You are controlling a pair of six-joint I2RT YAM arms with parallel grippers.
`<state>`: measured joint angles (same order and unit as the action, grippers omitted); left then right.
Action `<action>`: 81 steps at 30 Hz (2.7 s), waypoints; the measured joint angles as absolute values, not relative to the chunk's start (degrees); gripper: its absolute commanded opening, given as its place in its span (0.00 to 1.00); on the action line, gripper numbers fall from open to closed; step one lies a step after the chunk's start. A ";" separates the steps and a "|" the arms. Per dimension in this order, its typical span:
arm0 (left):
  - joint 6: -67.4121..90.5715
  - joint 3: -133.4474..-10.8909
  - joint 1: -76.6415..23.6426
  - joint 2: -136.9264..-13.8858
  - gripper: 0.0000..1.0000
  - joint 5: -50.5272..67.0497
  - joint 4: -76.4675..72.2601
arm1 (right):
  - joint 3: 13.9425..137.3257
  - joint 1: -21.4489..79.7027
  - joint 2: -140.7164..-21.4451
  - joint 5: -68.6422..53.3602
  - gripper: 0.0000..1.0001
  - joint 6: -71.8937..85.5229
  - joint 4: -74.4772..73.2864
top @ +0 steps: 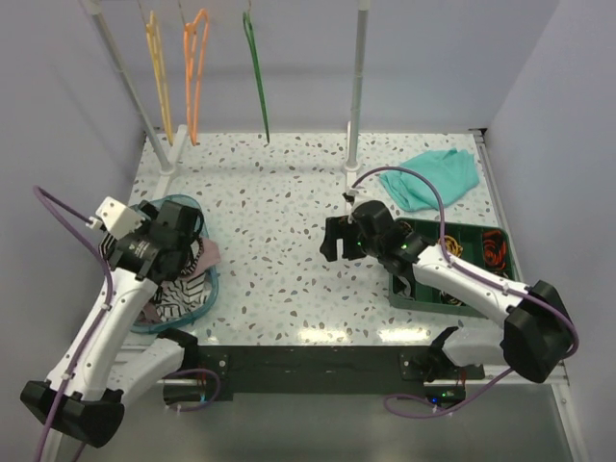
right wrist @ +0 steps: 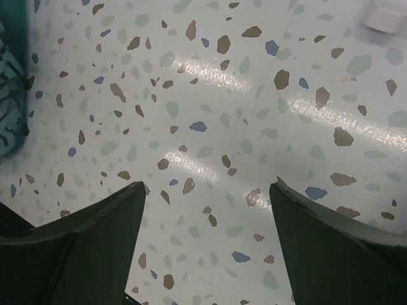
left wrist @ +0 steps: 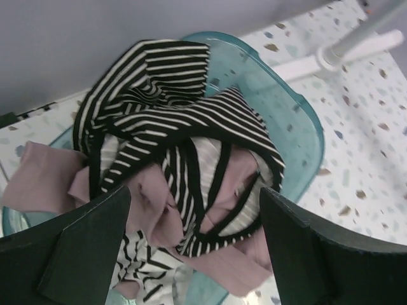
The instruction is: Place the tank top on the hanger
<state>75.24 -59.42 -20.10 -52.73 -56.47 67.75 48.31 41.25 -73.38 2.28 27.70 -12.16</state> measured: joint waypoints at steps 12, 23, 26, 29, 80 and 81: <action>50.22 -53.95 12.10 -58.30 0.77 -40.42 46.11 | 48.31 41.25 -74.63 -1.30 0.83 27.35 -10.61; 42.94 -49.69 17.37 -60.84 0.36 -26.94 36.16 | 48.31 41.25 -74.48 -1.67 0.83 27.27 -10.11; 42.59 -48.34 17.91 -61.41 0.14 -25.56 35.38 | 48.31 41.25 -73.84 -1.61 0.83 26.98 -10.07; 42.41 -48.10 18.17 -61.32 0.01 -25.28 35.18 | 48.31 41.25 -73.32 -1.48 0.83 26.92 -9.89; 36.86 -127.20 18.46 -70.32 0.00 3.68 21.71 | 48.31 41.25 -74.52 -4.01 0.84 27.40 -9.65; 38.57 -126.15 18.48 -69.71 0.00 6.52 20.36 | 48.31 41.25 -73.45 -3.79 0.84 27.42 -9.96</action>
<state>38.57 -126.15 18.48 -69.71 6.52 20.36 48.31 41.25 -73.45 -3.79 27.42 -9.96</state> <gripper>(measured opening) 0.016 0.837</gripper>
